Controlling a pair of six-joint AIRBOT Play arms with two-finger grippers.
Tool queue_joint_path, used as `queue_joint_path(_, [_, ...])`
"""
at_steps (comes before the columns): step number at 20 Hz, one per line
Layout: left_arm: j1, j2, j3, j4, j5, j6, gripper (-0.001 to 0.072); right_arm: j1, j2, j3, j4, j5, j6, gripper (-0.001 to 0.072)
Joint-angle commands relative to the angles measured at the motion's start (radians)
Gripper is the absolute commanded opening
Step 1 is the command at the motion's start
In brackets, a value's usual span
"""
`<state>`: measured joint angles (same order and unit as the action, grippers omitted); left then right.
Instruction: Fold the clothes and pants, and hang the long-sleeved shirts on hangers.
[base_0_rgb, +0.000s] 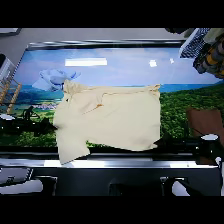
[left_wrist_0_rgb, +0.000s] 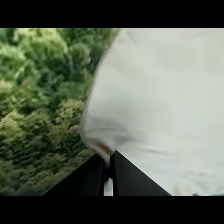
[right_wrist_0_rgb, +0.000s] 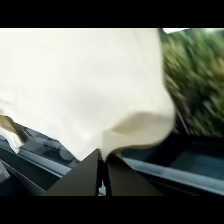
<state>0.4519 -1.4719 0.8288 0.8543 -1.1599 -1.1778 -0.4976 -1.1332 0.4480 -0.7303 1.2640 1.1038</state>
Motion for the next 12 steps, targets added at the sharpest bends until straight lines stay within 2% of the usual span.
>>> queue_joint_path(1, [-0.04, 0.032, 0.07, -0.035, -0.048, 0.0, 0.0015, 0.043, 0.001, 0.106, 0.098, -0.024, -0.048, 0.0029])
queue_joint_path(3, [-0.085, 0.073, 0.158, -0.069, -0.055, -0.009, 0.0014, 0.152, 0.001, 0.262, 0.089, -0.072, -0.009, 0.0029])
queue_joint_path(6, [-0.146, 0.158, 0.369, -0.08, -0.055, -0.061, 0.0014, 0.286, 0.001, 0.595, 0.032, -0.212, 0.109, 0.0029])
queue_joint_path(9, [-0.161, 0.253, 0.661, -0.08, -0.051, -0.144, 0.0014, 0.315, 0.001, 0.958, -0.069, -0.317, 0.255, 0.0029])
queue_joint_path(12, [-0.16, 0.355, 0.934, -0.076, -0.024, -0.22, 0.0014, 0.314, 0.006, 1.29, -0.158, -0.312, 0.406, 0.003])
